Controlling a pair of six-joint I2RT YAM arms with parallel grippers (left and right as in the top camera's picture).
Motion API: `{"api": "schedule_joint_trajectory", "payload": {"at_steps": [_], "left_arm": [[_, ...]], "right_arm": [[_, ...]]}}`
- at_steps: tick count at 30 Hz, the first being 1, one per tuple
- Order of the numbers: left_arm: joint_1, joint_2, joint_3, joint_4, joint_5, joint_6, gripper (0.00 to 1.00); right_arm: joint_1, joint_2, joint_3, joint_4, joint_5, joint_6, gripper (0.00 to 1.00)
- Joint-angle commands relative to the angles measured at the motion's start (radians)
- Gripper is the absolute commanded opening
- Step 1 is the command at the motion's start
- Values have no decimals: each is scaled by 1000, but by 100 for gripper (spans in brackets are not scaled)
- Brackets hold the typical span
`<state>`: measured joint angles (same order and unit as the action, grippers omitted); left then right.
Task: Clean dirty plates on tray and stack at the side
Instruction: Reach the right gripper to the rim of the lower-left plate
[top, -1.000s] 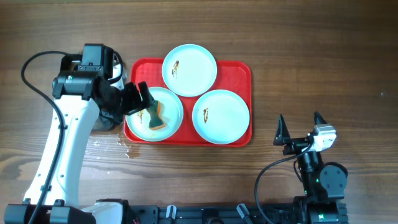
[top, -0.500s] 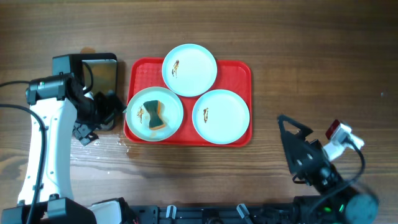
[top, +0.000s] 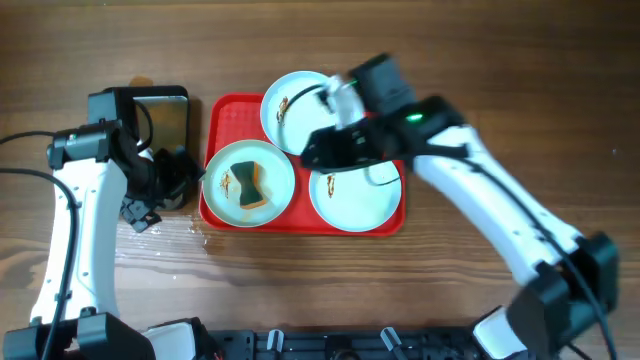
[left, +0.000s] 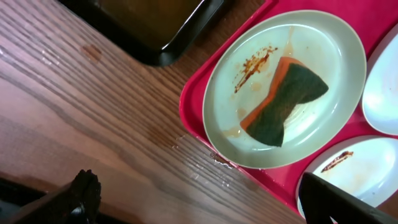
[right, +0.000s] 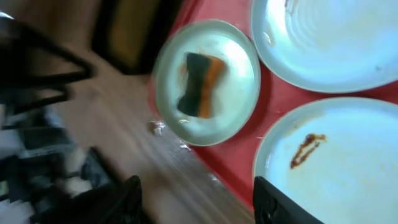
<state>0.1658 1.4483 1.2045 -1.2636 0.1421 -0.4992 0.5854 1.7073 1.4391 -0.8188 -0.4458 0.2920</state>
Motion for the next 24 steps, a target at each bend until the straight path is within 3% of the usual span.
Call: {"api": "schedule_joint_trajectory", "payload": {"at_steps": [1, 3, 5, 8, 12, 17, 21, 22, 24], "left_arm": [[6, 5, -28, 20, -9, 13, 100], [6, 5, -28, 20, -9, 13, 100], [6, 5, -28, 19, -9, 13, 100], [6, 5, -28, 20, -9, 13, 100], [6, 5, -28, 42, -9, 13, 100], [6, 5, -28, 60, -9, 13, 100], [6, 5, -29, 60, -9, 13, 95], [6, 5, -29, 60, -8, 13, 92], [-5, 5, -29, 66, 9, 13, 67]], "right_arm": [[125, 145, 18, 79, 297, 105, 71], [138, 229, 18, 140, 298, 122, 73], [138, 323, 18, 225, 296, 163, 62], [138, 378, 18, 325, 297, 159, 55], [140, 397, 13, 340, 340, 163, 43], [160, 452, 12, 351, 378, 199, 41], [160, 458, 12, 342, 380, 237, 23], [159, 458, 12, 335, 379, 242, 18], [160, 458, 12, 315, 379, 242, 12]]}}
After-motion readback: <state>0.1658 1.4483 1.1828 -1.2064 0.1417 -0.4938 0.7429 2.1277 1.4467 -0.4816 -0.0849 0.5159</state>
